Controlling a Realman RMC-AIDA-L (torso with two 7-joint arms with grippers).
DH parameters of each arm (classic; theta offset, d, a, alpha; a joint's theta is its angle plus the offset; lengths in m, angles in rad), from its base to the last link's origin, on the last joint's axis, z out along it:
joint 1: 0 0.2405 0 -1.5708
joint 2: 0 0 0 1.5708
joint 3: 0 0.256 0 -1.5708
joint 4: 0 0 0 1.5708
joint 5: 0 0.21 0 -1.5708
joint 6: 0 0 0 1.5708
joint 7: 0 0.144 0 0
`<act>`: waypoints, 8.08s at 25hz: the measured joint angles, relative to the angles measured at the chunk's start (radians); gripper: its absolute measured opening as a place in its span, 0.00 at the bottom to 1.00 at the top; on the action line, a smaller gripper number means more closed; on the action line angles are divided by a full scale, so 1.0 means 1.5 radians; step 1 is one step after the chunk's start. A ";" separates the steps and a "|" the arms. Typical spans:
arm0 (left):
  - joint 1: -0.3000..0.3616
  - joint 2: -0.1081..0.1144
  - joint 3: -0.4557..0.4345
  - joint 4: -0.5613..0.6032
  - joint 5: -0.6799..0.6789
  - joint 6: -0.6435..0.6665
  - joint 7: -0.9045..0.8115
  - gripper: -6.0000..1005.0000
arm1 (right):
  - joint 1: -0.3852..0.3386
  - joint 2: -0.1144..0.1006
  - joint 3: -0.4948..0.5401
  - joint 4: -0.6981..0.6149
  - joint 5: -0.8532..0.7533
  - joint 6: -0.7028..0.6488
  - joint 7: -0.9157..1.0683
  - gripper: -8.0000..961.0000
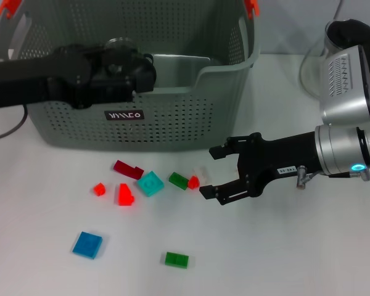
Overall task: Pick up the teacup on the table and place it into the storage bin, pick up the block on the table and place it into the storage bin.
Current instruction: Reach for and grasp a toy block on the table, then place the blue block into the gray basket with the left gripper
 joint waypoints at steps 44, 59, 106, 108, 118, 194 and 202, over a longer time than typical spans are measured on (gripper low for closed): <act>-0.009 0.014 -0.003 0.111 0.374 0.085 0.250 0.84 | 0.019 0.009 0.008 0.038 0.016 0.043 0.001 0.96; -0.023 0.002 0.150 0.191 0.529 0.084 0.325 0.84 | 0.032 0.010 0.008 0.095 0.075 0.052 0.002 0.96; -0.052 -0.006 0.476 0.035 0.630 -0.048 0.288 0.83 | 0.034 0.007 0.024 0.122 0.077 0.075 0.010 0.96; -0.052 -0.006 0.482 0.025 0.629 -0.057 0.287 0.82 | 0.033 0.007 0.024 0.122 0.077 0.075 0.009 0.96; -0.051 -0.006 0.488 0.005 0.622 -0.090 0.283 0.78 | 0.033 0.006 0.025 0.122 0.076 0.075 0.009 0.96; -0.285 0.078 0.041 -0.123 0.342 -0.286 0.009 0.41 | 0.034 0.003 0.027 0.114 0.075 0.064 -0.008 0.96; -0.278 0.076 0.126 -0.165 0.344 -0.426 -0.027 0.44 | 0.035 0.000 0.027 0.113 0.072 0.060 -0.006 0.96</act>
